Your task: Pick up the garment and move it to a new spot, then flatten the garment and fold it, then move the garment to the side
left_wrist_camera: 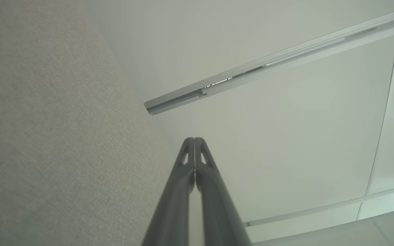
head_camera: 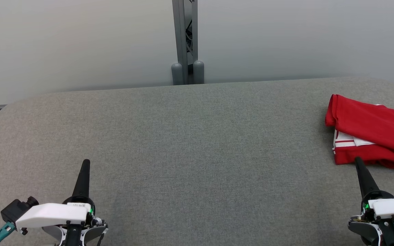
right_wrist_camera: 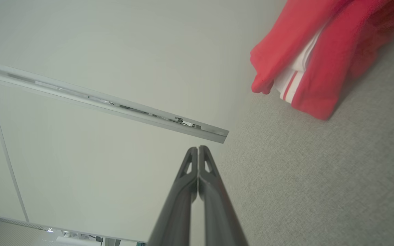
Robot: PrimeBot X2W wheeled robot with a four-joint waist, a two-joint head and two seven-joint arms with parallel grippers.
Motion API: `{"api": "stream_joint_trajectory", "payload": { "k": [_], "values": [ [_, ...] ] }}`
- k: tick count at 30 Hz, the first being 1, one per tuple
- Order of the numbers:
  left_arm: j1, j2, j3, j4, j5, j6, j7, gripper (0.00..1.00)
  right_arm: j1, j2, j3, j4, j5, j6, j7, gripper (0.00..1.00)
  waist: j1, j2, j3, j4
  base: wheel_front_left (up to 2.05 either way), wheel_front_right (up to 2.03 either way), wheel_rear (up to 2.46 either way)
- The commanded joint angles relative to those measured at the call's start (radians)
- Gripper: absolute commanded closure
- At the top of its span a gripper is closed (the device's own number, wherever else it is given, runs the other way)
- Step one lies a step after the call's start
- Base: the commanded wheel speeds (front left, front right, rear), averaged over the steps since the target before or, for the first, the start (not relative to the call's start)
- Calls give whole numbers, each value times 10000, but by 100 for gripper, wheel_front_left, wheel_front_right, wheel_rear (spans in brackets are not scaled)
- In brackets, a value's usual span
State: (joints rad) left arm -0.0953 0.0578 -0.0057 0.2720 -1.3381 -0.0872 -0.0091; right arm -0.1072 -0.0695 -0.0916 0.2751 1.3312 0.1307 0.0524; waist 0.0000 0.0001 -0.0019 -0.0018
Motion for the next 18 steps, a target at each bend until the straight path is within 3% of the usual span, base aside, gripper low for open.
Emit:
{"api": "stream_joint_trajectory", "payload": {
  "k": [1, 18],
  "values": [
    [-287, 56, 73, -22, -201, -81, 39, 100, -177, -36, -76, -26, 194, 1, 66, 100, 0, -1, 1, 1, 0, 0, 0],
    [-643, 30, 329, 230, -1485, -279, 380, 100, -417, 0, -398, 160, 1487, 1, 511, 100, 0, -1, 42, 8, 0, 0, 0]
  ]
}}
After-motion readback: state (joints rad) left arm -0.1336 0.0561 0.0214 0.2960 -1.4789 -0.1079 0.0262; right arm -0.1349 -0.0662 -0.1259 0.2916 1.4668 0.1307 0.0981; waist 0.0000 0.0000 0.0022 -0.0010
